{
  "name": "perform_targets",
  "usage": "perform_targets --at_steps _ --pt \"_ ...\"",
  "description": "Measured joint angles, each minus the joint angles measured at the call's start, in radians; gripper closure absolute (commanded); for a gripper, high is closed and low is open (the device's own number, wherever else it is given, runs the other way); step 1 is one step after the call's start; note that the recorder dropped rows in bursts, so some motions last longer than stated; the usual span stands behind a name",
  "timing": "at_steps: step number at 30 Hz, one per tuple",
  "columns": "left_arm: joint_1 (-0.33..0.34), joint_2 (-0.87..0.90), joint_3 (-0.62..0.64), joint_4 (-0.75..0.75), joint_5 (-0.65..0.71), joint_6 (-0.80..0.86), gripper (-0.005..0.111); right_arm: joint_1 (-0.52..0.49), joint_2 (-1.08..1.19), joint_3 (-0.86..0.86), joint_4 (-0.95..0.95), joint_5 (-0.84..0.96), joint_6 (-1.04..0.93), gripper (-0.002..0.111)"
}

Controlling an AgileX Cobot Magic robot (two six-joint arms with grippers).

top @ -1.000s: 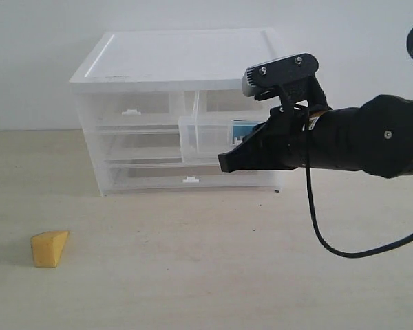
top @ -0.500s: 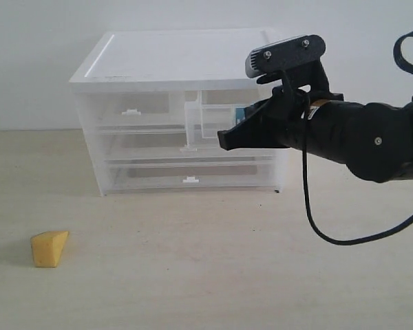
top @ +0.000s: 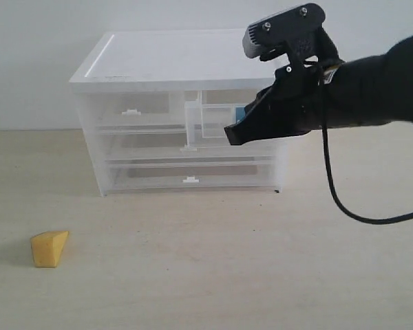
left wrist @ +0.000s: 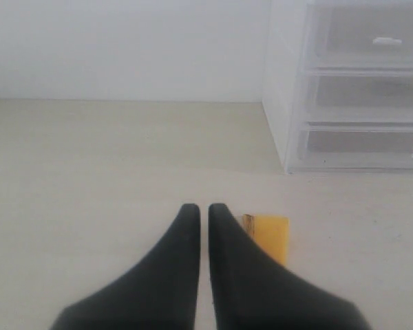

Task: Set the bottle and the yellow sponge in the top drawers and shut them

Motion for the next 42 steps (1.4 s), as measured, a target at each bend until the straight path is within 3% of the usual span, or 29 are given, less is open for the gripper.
perform_targets --at_steps 2,4,12,19,42 --pt "0.0 0.0 0.0 0.0 0.0 0.0 0.102 -0.023 -0.007 -0.06 -0.011 0.222 -0.027 0.108" --pt "0.0 0.0 0.0 0.0 0.0 0.0 0.102 -0.041 -0.003 -0.075 -0.016 0.33 -0.033 0.108" --pt "0.0 0.0 0.0 0.0 0.0 0.0 0.102 -0.062 0.074 -0.079 0.084 0.465 -0.171 0.108" --pt "0.0 0.0 0.0 0.0 0.0 0.0 0.102 -0.064 0.157 -0.079 0.142 0.274 -0.25 0.108" --pt "0.0 0.0 0.0 0.0 0.0 0.0 0.102 -0.066 0.283 -0.091 0.145 -0.259 -0.254 0.108"
